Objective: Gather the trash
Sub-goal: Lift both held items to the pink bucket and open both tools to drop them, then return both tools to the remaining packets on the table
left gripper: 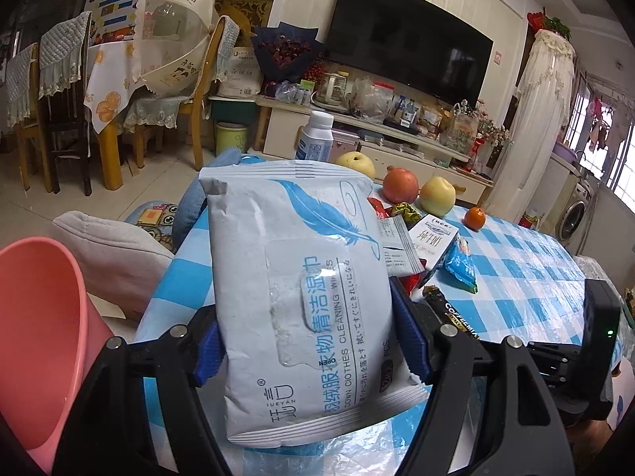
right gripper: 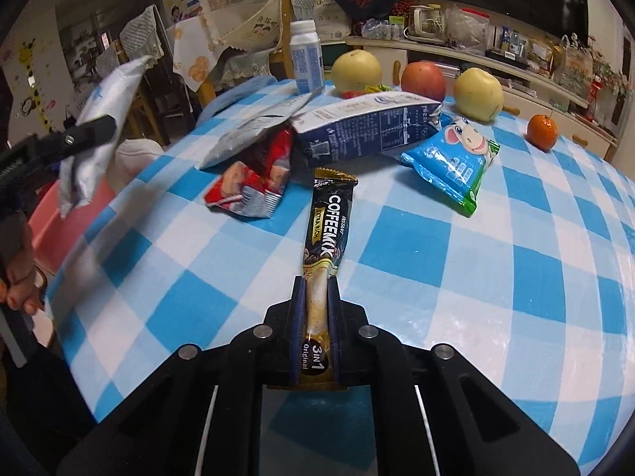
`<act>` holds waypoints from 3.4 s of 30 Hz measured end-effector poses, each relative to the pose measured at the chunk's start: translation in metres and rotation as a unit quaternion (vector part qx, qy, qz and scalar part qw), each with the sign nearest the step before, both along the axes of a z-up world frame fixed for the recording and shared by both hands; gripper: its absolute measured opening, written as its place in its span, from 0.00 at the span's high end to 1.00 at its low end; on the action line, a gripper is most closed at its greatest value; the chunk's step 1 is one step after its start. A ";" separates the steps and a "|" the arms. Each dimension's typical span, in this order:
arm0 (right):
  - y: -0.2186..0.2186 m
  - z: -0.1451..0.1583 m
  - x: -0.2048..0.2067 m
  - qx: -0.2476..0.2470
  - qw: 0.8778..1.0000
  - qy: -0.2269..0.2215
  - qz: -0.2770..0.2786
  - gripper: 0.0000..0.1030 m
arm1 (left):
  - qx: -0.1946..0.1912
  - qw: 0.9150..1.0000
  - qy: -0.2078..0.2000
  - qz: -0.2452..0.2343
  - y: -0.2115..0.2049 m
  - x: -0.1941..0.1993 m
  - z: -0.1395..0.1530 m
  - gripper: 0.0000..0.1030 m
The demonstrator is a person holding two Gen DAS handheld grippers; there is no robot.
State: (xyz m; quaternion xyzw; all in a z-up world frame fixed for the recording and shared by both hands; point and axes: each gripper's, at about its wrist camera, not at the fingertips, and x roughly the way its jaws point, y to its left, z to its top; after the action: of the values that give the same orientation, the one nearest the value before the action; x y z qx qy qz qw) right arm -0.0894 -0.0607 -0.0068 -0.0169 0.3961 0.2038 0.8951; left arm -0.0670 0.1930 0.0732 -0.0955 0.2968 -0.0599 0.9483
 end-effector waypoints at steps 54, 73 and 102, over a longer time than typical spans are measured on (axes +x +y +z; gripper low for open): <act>0.222 0.073 -0.045 0.078 0.985 -0.045 0.145 0.18 | -0.030 0.962 -0.017 0.270 0.167 -0.056 0.023 0.12; 0.136 0.066 -0.052 0.054 0.993 -0.070 0.077 0.09 | 0.017 0.987 0.001 0.160 0.087 -0.025 0.020 0.12; 0.039 0.066 -0.041 0.099 0.992 -0.078 0.007 0.09 | 0.084 0.994 0.034 0.054 -0.005 0.006 0.000 0.12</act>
State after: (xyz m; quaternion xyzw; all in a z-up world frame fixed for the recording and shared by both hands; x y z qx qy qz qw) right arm -0.1309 -0.0214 0.0590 0.0533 0.3027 0.2460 0.9192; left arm -0.0605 0.1881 0.0727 -0.0337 0.3270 0.0198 0.9442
